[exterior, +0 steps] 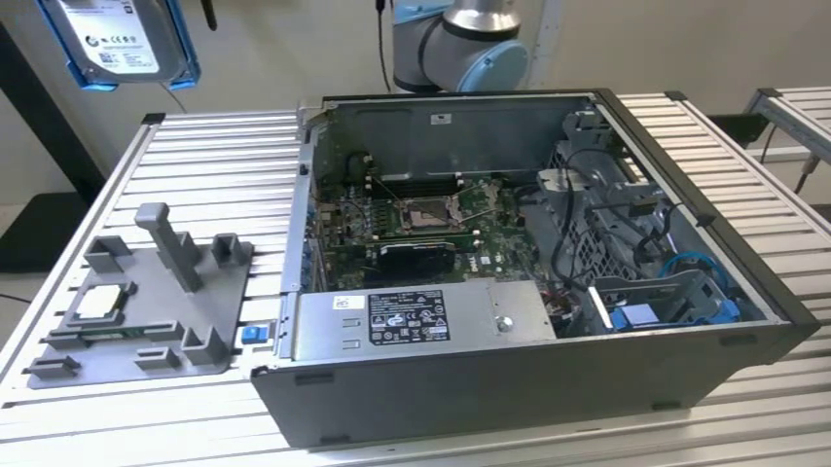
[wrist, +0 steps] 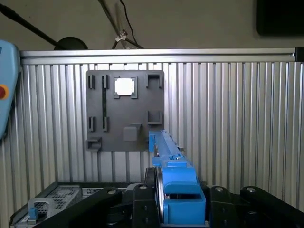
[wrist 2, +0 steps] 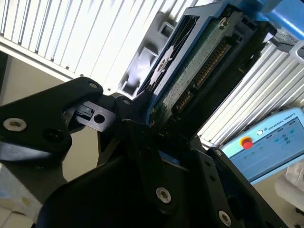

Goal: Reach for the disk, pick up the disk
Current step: 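Pick up the disk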

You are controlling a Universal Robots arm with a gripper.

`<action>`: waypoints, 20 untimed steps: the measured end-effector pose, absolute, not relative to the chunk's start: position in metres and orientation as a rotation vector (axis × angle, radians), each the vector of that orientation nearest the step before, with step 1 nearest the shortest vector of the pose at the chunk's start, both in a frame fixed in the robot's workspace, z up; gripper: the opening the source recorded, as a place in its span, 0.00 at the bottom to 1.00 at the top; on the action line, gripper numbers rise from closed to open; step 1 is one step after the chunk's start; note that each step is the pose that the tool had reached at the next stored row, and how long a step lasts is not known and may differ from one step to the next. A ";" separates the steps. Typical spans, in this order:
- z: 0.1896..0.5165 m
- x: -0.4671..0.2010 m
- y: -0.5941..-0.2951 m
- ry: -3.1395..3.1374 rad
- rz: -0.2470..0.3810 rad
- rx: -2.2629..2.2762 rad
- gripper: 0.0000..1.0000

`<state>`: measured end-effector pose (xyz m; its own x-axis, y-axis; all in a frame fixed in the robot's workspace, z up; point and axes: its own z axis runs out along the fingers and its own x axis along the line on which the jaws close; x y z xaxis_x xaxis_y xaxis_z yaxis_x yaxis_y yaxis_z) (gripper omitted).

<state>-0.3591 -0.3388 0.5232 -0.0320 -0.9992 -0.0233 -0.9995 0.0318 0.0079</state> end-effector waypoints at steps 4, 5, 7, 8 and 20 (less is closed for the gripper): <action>0.523 -0.348 -0.339 2.249 0.035 -2.178 0.00; 0.523 -0.345 -0.339 2.249 0.035 -2.178 0.00; 0.523 -0.339 -0.339 2.249 0.035 -2.178 0.00; 0.523 -0.336 -0.339 2.249 0.035 -2.178 0.00; 0.523 -0.298 -0.339 2.250 0.037 -2.179 0.00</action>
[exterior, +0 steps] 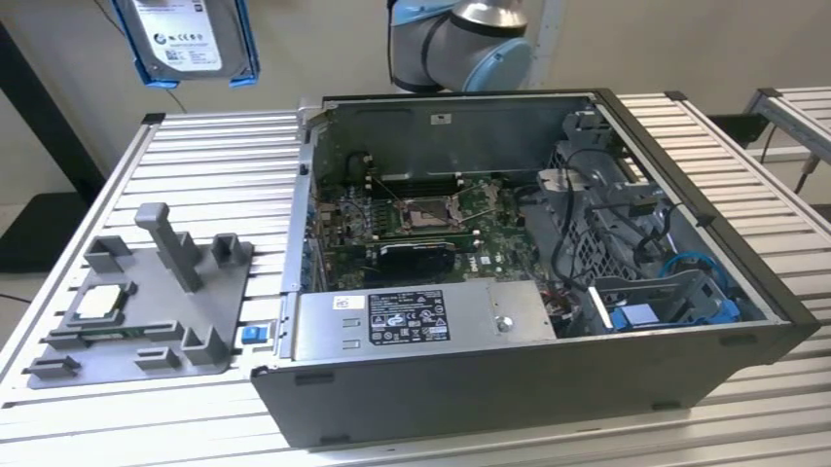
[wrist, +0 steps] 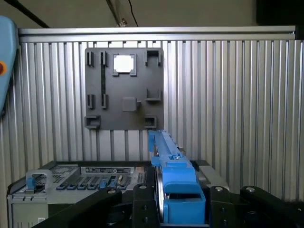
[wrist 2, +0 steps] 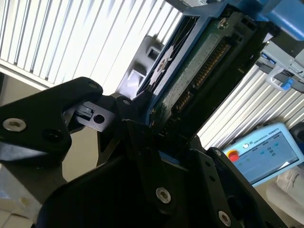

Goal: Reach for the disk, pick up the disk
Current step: 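Pick up the disk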

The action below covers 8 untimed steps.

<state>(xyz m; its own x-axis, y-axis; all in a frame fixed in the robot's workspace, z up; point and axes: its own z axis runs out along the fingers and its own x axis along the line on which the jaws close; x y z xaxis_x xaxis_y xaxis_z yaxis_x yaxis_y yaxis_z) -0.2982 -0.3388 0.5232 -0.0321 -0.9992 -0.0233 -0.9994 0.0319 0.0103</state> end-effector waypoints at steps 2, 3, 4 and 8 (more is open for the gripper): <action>0.523 -0.292 -0.339 2.250 0.037 -2.179 0.00; 0.523 -0.289 -0.339 2.250 0.037 -2.179 0.00; 0.523 -0.286 -0.339 2.250 0.037 -2.179 0.00; 0.523 -0.273 -0.339 2.250 0.038 -2.179 0.00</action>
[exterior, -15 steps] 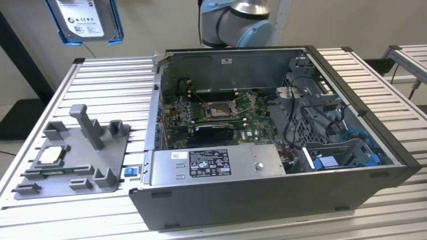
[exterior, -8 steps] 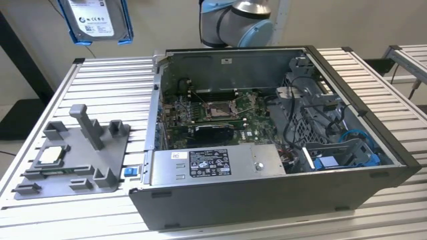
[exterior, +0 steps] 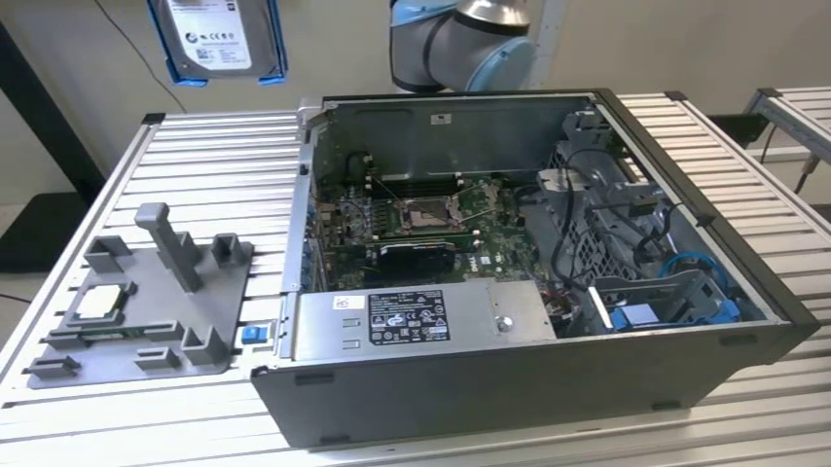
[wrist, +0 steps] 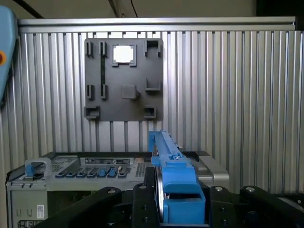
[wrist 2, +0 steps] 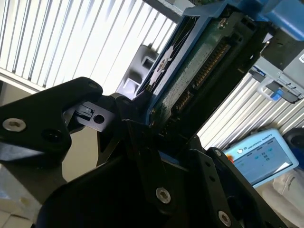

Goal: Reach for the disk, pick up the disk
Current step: 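Pick up the disk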

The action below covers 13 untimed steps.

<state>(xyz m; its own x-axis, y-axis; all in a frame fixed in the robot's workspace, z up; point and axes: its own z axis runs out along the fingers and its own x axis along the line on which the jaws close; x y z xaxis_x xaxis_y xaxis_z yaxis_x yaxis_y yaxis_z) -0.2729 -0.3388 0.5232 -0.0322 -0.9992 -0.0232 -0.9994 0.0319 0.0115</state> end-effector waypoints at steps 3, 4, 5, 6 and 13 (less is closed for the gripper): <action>0.523 -0.263 -0.339 2.251 0.039 -2.180 0.00; 0.523 -0.259 -0.339 2.251 0.039 -2.180 0.00; 0.523 -0.256 -0.339 2.251 0.039 -2.180 0.00; 0.523 -0.253 -0.339 2.251 0.039 -2.180 0.00; 0.523 -0.229 -0.339 2.252 0.041 -2.180 0.00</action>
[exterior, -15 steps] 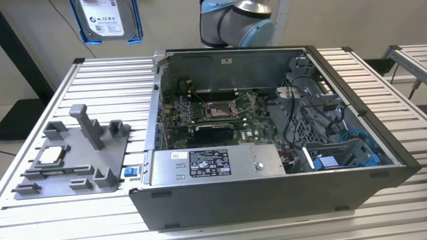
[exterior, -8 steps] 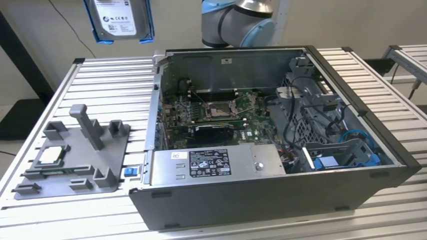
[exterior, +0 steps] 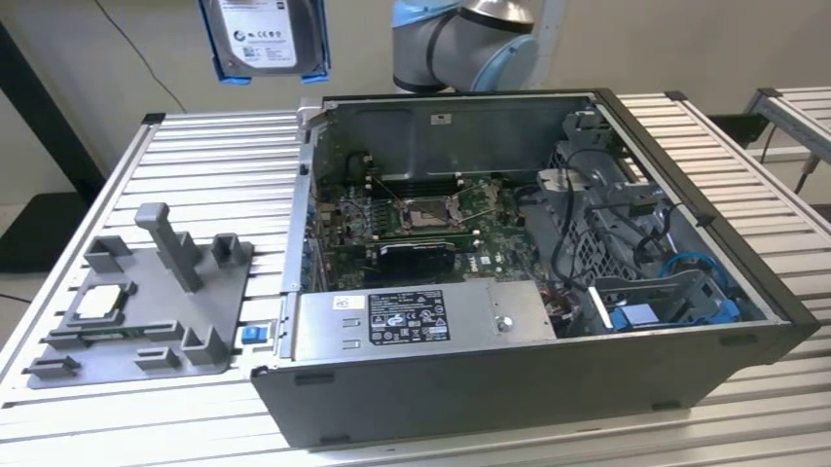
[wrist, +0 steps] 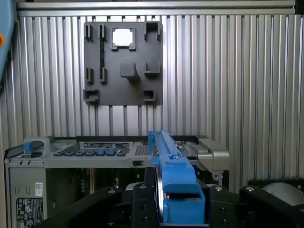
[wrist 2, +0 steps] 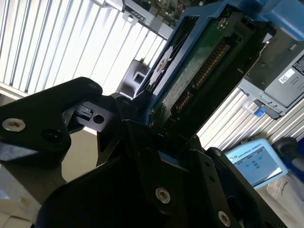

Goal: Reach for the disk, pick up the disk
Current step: 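Pick up the disk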

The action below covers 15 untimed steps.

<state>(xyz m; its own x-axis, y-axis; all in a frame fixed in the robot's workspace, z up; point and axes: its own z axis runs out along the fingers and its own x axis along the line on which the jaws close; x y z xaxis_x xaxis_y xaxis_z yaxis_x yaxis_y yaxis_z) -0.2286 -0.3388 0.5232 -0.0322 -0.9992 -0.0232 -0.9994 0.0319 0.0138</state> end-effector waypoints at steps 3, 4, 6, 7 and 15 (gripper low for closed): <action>0.523 -0.218 -0.339 2.252 0.042 -2.181 0.00; 0.523 -0.215 -0.339 2.252 0.042 -2.181 0.00; 0.523 -0.207 -0.339 2.252 0.042 -2.181 0.00; 0.523 -0.204 -0.339 2.252 0.043 -2.181 0.00; 0.523 -0.177 -0.339 2.253 0.044 -2.182 0.00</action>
